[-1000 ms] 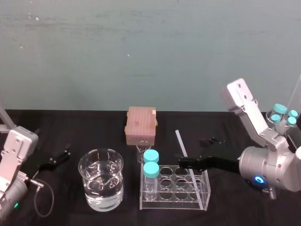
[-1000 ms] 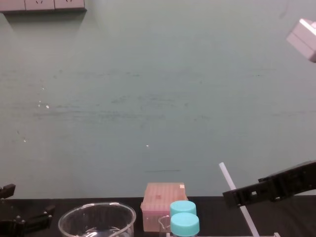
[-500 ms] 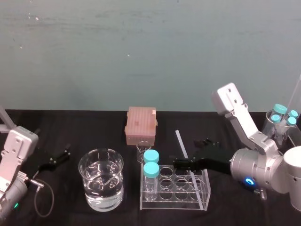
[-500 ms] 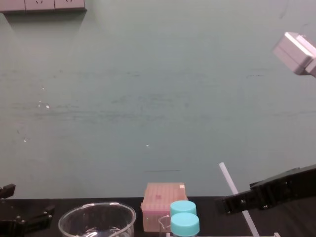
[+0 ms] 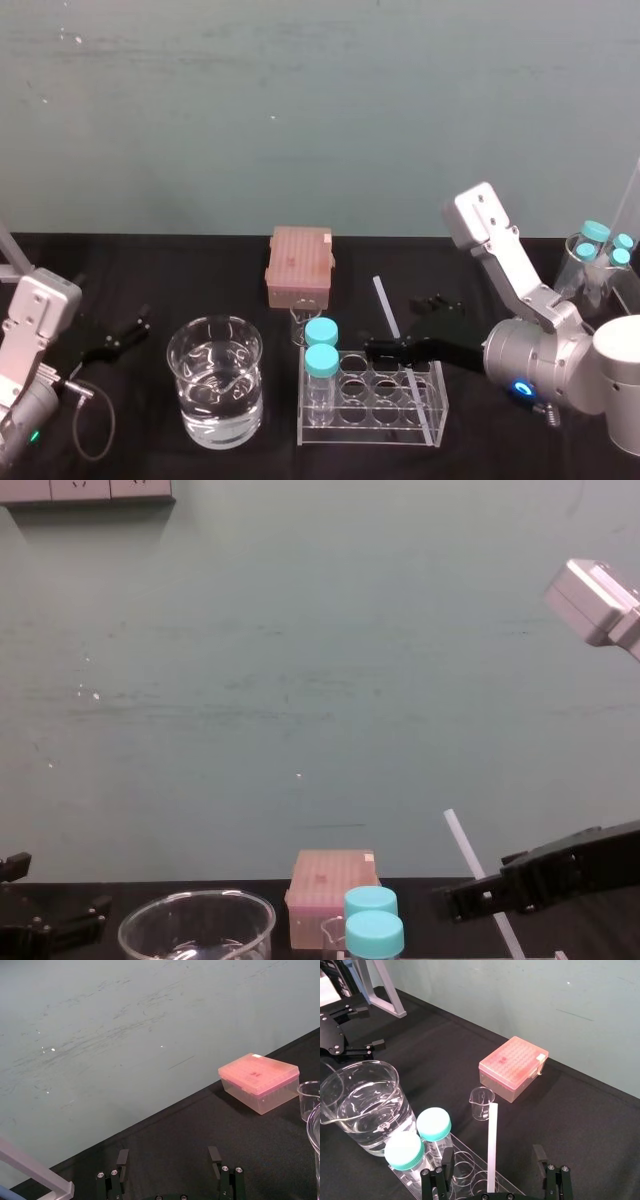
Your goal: Pick up the stirring rod with one hand, then place it down.
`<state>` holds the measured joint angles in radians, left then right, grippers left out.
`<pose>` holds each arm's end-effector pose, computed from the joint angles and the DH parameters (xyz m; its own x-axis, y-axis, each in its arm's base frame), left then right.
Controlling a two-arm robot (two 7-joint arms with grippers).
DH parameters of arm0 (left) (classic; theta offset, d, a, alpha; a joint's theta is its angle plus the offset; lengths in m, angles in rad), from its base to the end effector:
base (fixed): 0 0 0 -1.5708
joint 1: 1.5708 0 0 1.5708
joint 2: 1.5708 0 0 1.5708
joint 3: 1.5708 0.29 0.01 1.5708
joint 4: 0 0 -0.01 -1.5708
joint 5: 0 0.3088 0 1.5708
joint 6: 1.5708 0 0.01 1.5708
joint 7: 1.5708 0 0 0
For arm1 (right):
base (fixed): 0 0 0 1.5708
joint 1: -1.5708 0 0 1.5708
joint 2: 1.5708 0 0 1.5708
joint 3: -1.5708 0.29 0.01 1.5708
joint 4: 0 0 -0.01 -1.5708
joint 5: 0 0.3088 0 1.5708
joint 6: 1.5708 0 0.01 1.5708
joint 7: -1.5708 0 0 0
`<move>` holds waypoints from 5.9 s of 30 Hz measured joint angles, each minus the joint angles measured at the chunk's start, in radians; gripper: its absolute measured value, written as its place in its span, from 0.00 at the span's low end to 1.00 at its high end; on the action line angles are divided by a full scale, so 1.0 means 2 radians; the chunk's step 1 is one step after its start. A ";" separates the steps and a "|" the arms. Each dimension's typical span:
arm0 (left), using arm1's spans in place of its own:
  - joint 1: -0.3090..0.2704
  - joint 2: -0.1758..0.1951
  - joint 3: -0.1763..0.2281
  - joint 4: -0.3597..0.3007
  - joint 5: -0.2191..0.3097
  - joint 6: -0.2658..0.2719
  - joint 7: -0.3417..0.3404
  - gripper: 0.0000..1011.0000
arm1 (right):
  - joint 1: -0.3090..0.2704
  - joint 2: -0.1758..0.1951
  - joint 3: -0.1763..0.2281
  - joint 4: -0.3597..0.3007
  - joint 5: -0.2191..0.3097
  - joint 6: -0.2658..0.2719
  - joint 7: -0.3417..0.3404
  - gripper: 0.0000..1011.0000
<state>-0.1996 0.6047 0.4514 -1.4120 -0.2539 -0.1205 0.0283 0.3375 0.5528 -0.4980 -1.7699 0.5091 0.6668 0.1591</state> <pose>0.3581 0.0827 -0.3022 0.2922 0.8803 0.3738 -0.9553 0.2873 0.0702 0.3624 0.0064 -0.1790 0.6058 -0.7925 0.0696 0.7287 0.5177 -0.4483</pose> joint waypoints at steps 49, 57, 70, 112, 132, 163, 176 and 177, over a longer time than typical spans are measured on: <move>0.000 0.000 0.000 0.000 0.000 0.000 0.000 0.99 | 0.000 0.001 0.000 -0.001 0.003 0.002 0.000 0.07; 0.000 0.000 0.000 0.000 0.000 0.000 0.000 0.99 | 0.000 0.001 0.000 -0.001 0.003 0.002 0.000 0.07; 0.000 0.000 0.000 0.000 0.000 0.000 0.000 0.99 | -0.027 -0.005 0.034 -0.013 0.009 -0.054 0.014 0.07; 0.000 0.000 0.000 0.000 0.000 0.000 0.000 0.99 | 0.007 -0.028 0.101 0.061 -0.014 -0.250 0.062 0.07; 0.000 0.000 0.000 0.000 0.000 0.000 0.000 0.99 | 0.007 -0.050 0.112 0.074 -0.034 -0.237 0.063 0.07; 0.000 0.000 0.000 0.000 0.000 0.000 0.000 0.99 | 0.007 -0.049 0.110 0.073 -0.033 -0.236 0.063 0.07; 0.000 0.000 0.000 0.000 0.000 0.000 0.000 0.99 | 0.007 -0.049 0.110 0.073 -0.033 -0.237 0.063 0.07; 0.000 0.000 0.000 0.000 0.000 0.000 0.000 0.99 | 0.007 -0.049 0.110 0.073 -0.033 -0.237 0.063 0.07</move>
<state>-0.1995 0.6047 0.4514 -1.4120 -0.2539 -0.1205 0.0283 0.3512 0.4547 -0.2773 -1.6239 0.4428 0.1938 0.2857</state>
